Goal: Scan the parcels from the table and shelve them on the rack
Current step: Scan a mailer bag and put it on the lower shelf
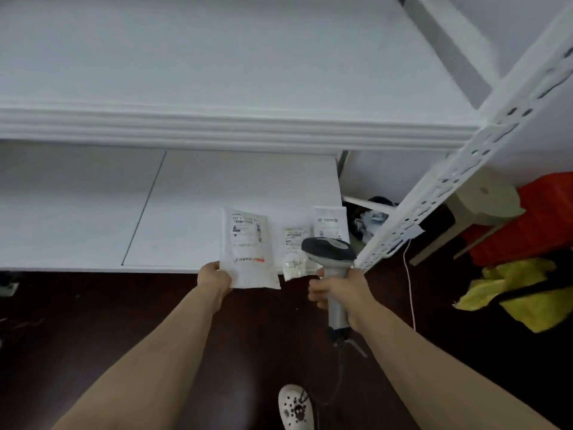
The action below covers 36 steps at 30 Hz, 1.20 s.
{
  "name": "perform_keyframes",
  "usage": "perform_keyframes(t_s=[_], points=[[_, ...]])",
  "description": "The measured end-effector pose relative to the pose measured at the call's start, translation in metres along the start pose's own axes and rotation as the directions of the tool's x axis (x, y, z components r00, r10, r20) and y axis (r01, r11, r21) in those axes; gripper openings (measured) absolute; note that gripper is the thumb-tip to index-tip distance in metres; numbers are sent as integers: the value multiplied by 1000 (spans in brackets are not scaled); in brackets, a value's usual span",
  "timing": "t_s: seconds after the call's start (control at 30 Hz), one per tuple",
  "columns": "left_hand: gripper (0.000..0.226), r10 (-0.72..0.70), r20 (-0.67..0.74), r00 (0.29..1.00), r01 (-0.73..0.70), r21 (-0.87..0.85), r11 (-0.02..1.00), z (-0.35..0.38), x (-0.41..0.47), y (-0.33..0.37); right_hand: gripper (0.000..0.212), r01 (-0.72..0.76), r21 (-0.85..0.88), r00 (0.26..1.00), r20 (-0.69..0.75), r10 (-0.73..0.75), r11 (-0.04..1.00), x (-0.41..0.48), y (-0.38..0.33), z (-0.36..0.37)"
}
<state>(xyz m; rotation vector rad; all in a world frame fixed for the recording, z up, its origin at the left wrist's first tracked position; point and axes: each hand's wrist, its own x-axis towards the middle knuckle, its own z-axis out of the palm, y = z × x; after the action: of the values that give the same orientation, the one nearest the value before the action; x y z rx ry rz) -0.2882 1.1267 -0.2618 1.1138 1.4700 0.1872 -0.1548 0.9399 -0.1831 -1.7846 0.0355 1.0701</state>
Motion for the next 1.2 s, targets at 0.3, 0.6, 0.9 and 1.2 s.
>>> perform_keyframes(t_s=[0.3, 0.6, 0.9, 1.2], points=[[49, -65, -105, 992, 67, 19, 998, 40, 121, -41, 15, -134, -3, 991, 3, 134, 991, 107, 49, 15], [52, -49, -102, 994, 66, 172, 983, 68, 151, -50, 14, -151, -21, 988, -17, 151, 988, 139, 70, 7], [16, 35, 124, 992, -84, 415, 906, 72, 26, -6, 13, -152, 50, 985, -70, 156, 987, 35, 36, -35], [22, 72, 556, 828, -424, 537, 729, 134, -184, 46, 15, -4, 147, 954, -296, 48, 989, -146, 7, -142]])
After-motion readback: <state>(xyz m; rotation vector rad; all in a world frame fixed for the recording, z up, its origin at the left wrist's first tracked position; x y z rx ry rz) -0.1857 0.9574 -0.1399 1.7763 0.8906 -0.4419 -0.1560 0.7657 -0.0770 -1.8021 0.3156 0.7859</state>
